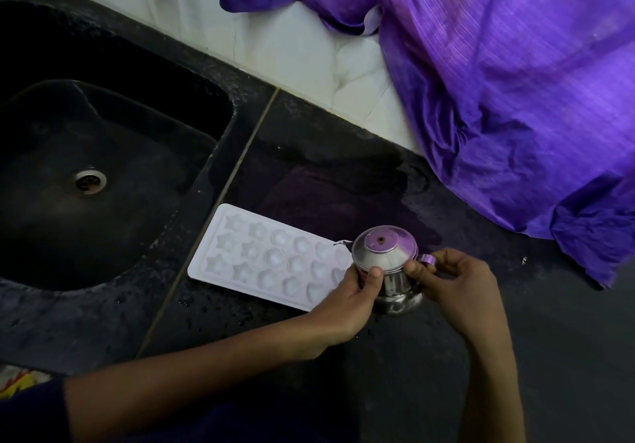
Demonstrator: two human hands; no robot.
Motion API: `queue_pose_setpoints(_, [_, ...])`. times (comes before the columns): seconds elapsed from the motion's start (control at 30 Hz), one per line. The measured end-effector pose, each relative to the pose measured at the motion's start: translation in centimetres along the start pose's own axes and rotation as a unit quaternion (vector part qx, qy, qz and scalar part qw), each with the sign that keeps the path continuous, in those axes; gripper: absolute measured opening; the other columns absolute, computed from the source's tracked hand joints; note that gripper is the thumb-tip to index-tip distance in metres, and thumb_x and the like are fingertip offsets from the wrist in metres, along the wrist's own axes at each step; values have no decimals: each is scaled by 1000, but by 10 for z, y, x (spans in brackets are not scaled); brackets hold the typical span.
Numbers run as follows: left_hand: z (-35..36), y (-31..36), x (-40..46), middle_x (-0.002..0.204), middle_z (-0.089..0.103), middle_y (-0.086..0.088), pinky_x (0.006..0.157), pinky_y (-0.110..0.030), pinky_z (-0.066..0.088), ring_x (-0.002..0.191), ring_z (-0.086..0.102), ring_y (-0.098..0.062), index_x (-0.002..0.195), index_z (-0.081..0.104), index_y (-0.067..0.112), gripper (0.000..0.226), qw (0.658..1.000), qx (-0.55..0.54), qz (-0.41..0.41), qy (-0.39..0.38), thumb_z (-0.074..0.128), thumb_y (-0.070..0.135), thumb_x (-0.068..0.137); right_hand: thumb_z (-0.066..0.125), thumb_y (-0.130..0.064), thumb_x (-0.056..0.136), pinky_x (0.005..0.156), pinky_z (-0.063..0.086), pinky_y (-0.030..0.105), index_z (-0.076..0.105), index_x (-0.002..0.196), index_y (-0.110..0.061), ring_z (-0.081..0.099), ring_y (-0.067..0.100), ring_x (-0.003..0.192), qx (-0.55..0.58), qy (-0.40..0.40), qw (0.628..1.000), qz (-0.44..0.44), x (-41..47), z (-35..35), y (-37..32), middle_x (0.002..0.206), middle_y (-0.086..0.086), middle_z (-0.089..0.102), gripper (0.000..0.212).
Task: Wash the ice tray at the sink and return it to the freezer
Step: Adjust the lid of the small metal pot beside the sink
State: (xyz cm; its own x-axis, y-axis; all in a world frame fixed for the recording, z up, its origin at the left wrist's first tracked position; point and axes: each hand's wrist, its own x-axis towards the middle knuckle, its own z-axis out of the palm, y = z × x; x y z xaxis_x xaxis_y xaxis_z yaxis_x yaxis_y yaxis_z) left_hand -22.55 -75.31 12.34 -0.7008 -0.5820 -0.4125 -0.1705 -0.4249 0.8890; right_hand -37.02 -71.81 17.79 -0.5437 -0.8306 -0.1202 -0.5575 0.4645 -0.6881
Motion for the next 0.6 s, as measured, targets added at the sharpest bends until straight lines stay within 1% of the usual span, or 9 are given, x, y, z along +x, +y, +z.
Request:
queue_pose_setpoints(0.13, [0, -3, 3, 154, 25, 10, 97, -18, 20, 140, 24, -9, 149, 13, 28, 58, 1000, 3, -16, -1, 18, 53, 97, 75, -35, 67, 72, 55, 31, 66, 69, -17, 65, 2, 62, -2, -2, 1000, 3, 0, 0, 0, 65, -8, 70, 21])
queue_pose_setpoints(0.23, [0, -3, 4, 154, 25, 9, 98, -19, 20, 141, 24, -10, 149, 12, 29, 58, 1000, 3, -20, -1, 18, 54, 96, 73, -42, 61, 73, 55, 32, 66, 69, -17, 65, 2, 65, -7, -6, 1000, 4, 0, -1, -1, 66, -6, 70, 27])
queue_pose_setpoints(0.37, [2, -3, 4, 154, 26, 10, 98, -18, 21, 140, 25, -10, 148, 13, 31, 57, 1000, 4, -20, -4, 18, 54, 96, 78, -35, 66, 75, 55, 35, 65, 67, -16, 66, 8, 68, -15, 2, 1000, 2, 1, 0, 2, 65, -7, 70, 22])
queue_pose_setpoints(0.43, [2, -3, 3, 153, 27, 9, 98, -18, 22, 140, 26, -10, 148, 14, 30, 57, 1000, 3, -23, -5, 18, 55, 96, 78, -33, 67, 74, 54, 34, 65, 66, -16, 66, 10, 69, -14, 2, 1000, 1, 1, -1, 3, 65, -7, 70, 21])
queue_pose_setpoints(0.6, [1, -3, 3, 152, 29, 9, 97, -19, 23, 139, 28, -10, 148, 15, 30, 56, 1000, 5, -21, 0, 18, 53, 97, 78, -31, 69, 70, 51, 30, 65, 65, -17, 65, 8, 65, -5, 0, 1000, 2, 0, -1, 5, 65, -5, 70, 20])
